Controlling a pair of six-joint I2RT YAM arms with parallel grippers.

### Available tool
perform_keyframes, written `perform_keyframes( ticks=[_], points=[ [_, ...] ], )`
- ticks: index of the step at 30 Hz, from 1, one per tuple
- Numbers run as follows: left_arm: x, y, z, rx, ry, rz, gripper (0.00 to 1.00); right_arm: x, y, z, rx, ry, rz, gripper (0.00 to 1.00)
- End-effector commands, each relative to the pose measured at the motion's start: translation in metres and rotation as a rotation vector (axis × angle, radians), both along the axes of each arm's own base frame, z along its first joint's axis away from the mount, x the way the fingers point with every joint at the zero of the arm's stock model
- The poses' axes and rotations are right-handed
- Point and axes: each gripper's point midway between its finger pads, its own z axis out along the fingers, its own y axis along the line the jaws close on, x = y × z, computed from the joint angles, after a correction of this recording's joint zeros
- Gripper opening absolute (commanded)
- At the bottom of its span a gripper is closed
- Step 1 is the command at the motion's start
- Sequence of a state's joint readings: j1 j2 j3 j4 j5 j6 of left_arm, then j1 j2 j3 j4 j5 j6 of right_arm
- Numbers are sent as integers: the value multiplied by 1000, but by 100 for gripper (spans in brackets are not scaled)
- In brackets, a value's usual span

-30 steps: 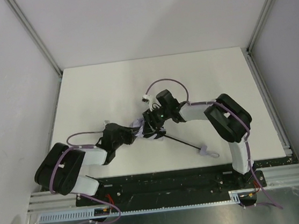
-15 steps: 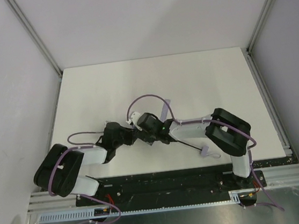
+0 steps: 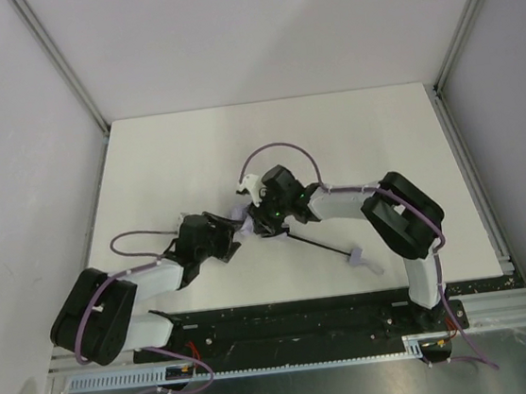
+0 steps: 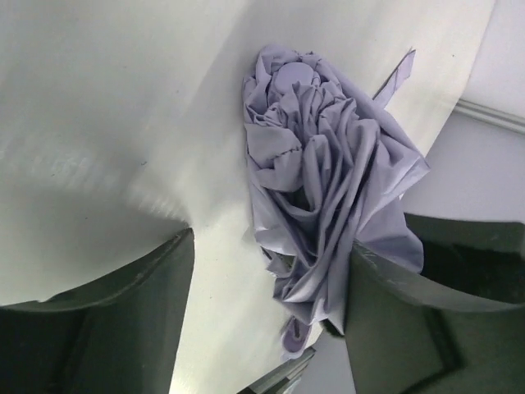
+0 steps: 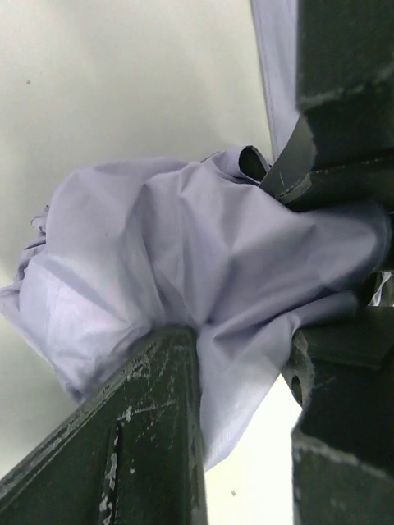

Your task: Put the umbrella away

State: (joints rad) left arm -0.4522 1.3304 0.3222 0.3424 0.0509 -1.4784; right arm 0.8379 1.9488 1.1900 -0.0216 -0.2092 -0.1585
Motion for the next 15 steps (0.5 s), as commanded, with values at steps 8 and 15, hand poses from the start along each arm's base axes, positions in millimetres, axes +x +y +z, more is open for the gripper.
perform_keyframes(
  ticks=[8,15],
  points=[
    [-19,7,-52,140,158,-84,84,-64,4,-29,285,588,272,0],
    [-19,17,-67,201,121,-77,48,-83,7,-10,377,726,369,0]
  ],
)
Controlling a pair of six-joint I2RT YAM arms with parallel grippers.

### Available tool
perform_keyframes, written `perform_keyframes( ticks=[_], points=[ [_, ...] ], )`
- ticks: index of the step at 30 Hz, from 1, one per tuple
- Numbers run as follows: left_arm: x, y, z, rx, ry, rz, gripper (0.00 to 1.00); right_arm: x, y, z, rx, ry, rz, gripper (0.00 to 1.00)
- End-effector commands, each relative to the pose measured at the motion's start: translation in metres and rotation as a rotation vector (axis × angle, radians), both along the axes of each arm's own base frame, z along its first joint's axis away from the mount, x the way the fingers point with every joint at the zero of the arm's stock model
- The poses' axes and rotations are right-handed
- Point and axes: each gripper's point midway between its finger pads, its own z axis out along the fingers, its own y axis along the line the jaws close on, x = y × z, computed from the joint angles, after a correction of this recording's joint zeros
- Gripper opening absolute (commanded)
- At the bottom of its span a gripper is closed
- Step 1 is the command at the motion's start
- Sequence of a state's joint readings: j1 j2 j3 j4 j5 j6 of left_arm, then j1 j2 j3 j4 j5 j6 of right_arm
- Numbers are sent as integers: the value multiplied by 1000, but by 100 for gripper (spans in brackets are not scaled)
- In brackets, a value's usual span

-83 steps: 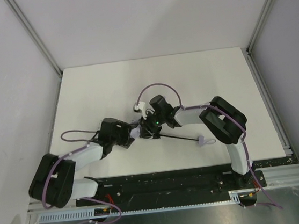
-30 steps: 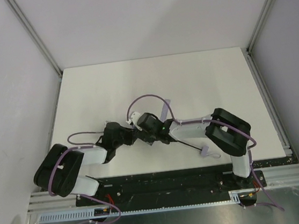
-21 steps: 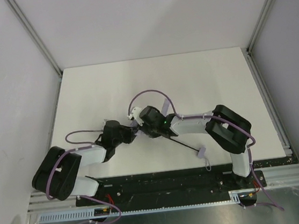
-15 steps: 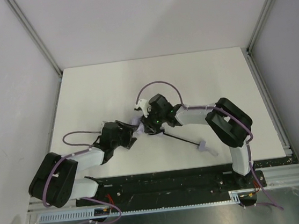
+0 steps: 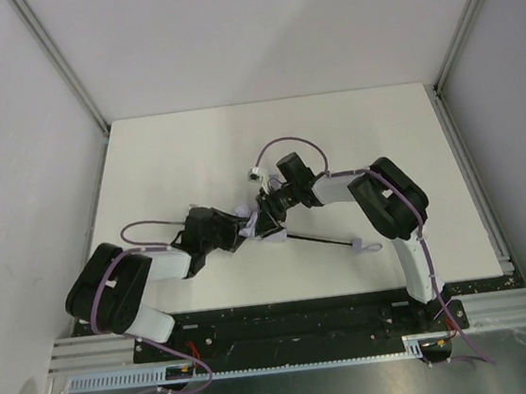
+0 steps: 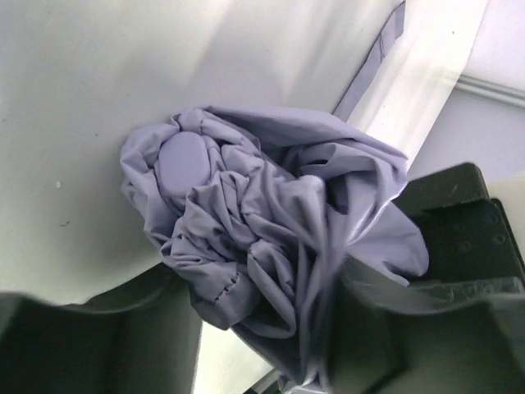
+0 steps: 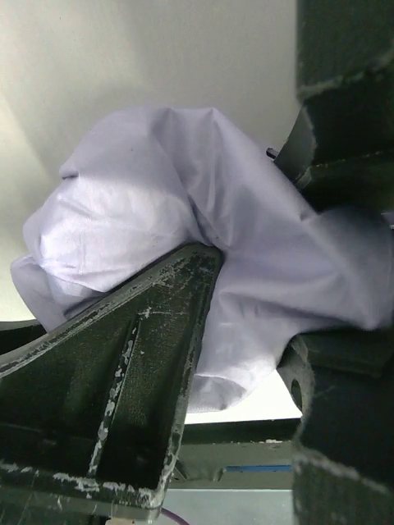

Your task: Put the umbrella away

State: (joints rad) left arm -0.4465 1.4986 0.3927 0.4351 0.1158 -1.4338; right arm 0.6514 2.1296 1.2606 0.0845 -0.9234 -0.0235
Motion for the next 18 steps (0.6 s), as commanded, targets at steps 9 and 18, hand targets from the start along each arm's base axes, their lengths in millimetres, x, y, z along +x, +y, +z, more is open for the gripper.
perform_keyframes(
  ticks=[9,18],
  points=[
    [-38,39,-47,200,32,8,1,-33,0,0,-130,151,-60,12],
    [-45,34,-38,131,38,12,0,-9,-24,28,-429,-278,-313,77]
  ],
)
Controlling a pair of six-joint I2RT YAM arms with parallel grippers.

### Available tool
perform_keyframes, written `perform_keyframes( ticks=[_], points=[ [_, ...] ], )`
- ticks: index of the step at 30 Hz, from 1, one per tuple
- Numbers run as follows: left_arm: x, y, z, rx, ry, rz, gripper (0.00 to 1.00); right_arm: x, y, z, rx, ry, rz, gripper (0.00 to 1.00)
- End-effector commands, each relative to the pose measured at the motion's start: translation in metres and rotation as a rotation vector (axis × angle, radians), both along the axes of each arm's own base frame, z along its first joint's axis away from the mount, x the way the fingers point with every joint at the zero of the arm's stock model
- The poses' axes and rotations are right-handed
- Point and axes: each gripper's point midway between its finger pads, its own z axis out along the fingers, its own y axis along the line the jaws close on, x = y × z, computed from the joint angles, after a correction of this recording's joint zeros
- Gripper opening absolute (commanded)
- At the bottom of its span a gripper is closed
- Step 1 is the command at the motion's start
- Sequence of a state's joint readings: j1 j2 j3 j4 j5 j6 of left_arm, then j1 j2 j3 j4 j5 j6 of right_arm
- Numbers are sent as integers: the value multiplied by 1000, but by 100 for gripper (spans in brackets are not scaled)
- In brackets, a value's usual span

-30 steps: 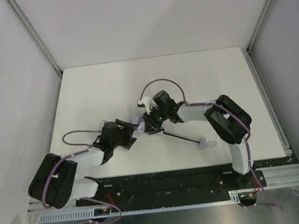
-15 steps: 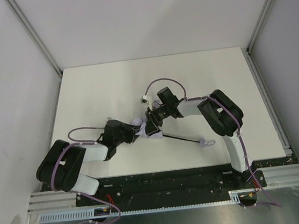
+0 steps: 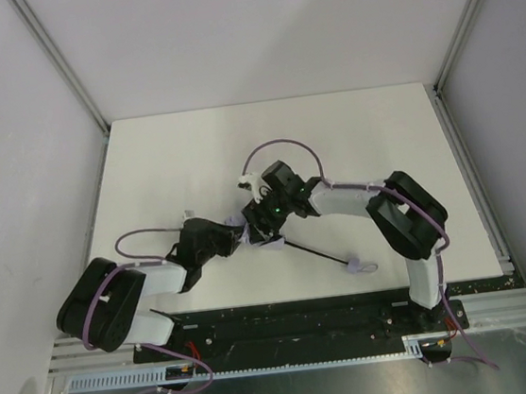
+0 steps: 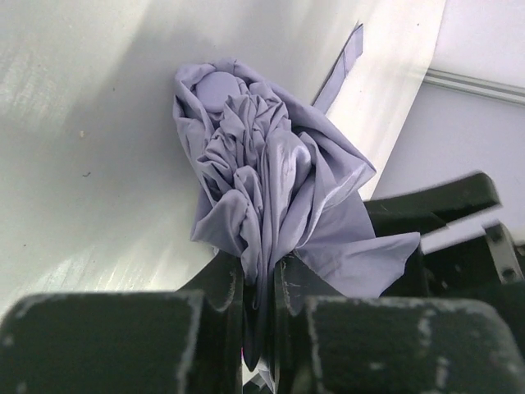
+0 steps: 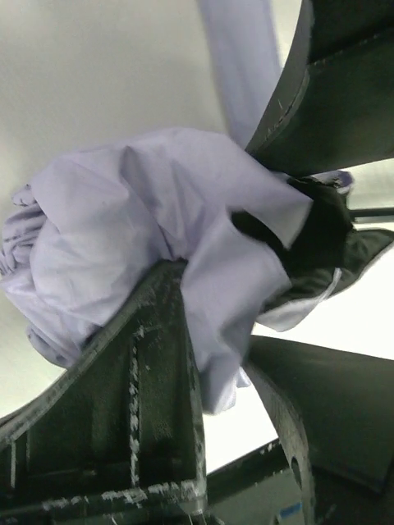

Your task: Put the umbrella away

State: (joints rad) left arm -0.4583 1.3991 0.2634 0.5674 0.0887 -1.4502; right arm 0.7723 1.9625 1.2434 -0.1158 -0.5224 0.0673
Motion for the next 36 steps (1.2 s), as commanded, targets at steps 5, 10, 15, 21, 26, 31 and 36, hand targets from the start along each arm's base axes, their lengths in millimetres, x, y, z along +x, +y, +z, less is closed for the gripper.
perform_keyframes(
  ticks=[5,10,15,21,26,31,36],
  points=[
    [-38,23,-54,147,169,-14,0,7,-21,17,-365,-502,-90,84],
    [-42,19,-55,114,201,-19,0,6,-7,6,-426,-640,-69,85],
    [-44,15,-53,86,223,-19,0,7,-10,-35,-503,-627,-71,66],
    [-38,13,-46,87,202,-23,0,5,-16,-72,-455,-436,-51,8],
    [-32,15,-40,129,156,-40,31,-16,-15,-78,-234,-137,95,0],
    [-33,16,-47,167,173,-65,66,-41,-9,-59,54,126,243,0],
    [-41,21,-67,209,241,-68,74,-48,-14,-52,203,280,296,0]
  ],
)
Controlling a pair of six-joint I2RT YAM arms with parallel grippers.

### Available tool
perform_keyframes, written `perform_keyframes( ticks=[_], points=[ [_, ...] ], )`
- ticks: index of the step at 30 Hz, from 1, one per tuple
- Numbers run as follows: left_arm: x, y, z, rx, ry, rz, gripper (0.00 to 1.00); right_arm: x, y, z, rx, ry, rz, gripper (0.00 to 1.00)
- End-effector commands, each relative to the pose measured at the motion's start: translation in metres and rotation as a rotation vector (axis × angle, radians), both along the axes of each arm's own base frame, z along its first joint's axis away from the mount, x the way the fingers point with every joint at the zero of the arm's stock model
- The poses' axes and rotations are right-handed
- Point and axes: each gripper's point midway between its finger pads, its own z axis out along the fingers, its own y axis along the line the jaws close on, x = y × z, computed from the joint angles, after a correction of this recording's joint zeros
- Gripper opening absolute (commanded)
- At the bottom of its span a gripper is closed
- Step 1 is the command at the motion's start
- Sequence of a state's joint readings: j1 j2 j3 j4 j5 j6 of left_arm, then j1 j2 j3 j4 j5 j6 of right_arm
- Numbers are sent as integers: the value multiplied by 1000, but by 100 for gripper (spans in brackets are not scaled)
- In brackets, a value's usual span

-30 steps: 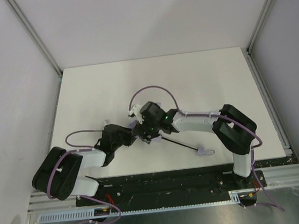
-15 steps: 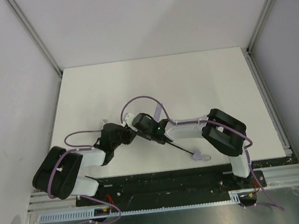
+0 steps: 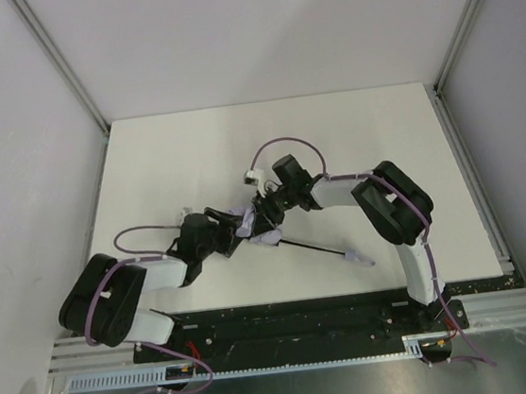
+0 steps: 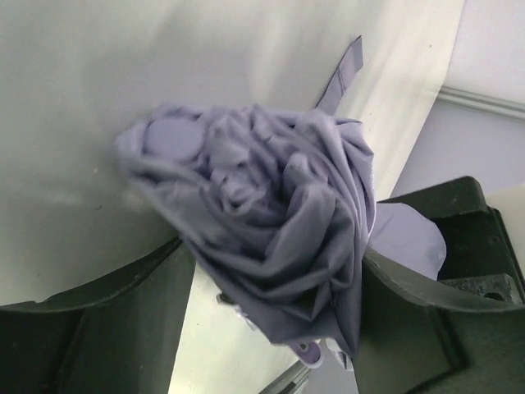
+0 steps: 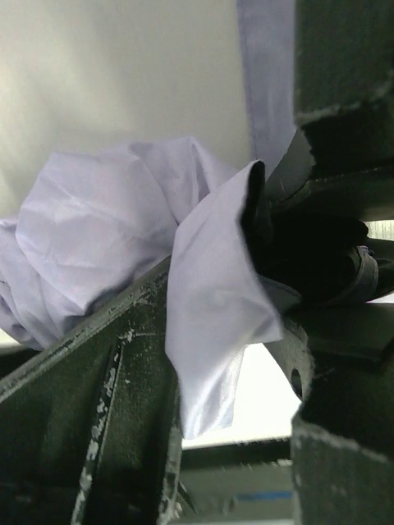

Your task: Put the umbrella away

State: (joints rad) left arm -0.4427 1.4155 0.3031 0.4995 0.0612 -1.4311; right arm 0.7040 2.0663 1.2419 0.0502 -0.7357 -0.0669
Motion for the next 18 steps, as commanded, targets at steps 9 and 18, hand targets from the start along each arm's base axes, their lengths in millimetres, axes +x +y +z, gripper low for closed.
perform_keyframes(
  ticks=[9,18],
  points=[
    [-46,18,-80,223,243,-101,31,-75,-16,-20,120,382,241,0],
    [-44,19,-67,198,187,-80,0,-39,-28,-24,-145,227,-80,62]
  ],
)
